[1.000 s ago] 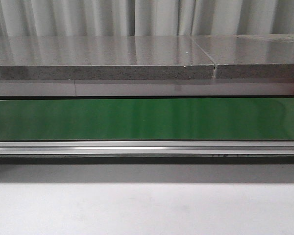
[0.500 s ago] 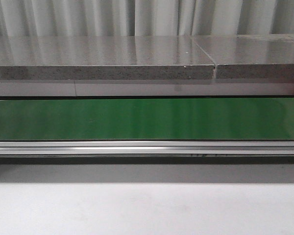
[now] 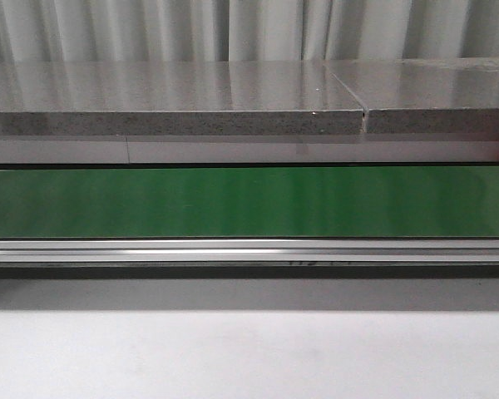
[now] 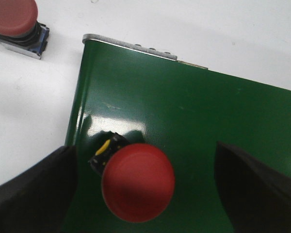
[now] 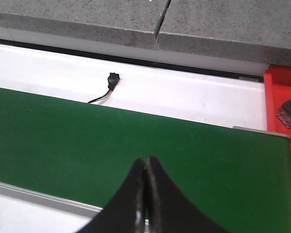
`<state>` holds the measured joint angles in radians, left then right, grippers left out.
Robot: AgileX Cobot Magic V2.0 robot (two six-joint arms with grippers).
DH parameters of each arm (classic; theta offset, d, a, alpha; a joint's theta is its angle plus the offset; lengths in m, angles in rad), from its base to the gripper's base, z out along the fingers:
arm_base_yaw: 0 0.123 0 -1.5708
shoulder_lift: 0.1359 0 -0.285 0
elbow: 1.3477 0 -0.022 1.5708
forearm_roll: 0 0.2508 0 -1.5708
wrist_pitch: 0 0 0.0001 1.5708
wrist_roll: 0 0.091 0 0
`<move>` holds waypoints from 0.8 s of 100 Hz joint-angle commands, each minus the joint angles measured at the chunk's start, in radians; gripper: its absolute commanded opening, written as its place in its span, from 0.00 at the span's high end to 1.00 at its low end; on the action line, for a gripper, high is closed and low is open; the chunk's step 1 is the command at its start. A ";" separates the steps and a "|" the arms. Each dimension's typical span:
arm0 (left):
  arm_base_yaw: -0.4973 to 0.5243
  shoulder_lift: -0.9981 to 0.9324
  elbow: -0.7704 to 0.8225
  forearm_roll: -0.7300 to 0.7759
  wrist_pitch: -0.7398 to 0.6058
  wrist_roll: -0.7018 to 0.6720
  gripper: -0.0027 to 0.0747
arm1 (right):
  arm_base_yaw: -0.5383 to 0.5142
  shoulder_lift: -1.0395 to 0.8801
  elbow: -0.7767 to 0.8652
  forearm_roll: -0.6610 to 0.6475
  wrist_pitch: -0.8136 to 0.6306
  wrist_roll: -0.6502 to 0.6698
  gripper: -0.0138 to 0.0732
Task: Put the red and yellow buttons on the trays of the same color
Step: 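Set the red button on the belt and open the left gripper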
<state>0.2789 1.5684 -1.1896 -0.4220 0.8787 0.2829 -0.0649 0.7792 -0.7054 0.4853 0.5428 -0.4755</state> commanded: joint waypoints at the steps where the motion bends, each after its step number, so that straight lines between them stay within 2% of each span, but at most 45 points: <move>1: -0.007 -0.057 -0.044 -0.040 -0.027 0.006 0.22 | 0.003 -0.005 -0.026 0.018 -0.055 -0.006 0.92; 28: 0.025 -0.065 -0.120 -0.037 -0.037 0.006 0.22 | 0.003 -0.005 -0.026 0.018 -0.055 -0.006 0.92; 59: 0.175 -0.063 -0.122 0.026 -0.062 -0.023 0.22 | 0.003 -0.005 -0.026 0.018 -0.055 -0.006 0.92; 80: 0.233 -0.006 -0.122 0.076 -0.074 -0.040 0.22 | 0.003 -0.005 -0.026 0.018 -0.055 -0.006 0.92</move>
<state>0.4955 1.5646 -1.2792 -0.3468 0.8447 0.2643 -0.0649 0.7792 -0.7054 0.4853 0.5428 -0.4762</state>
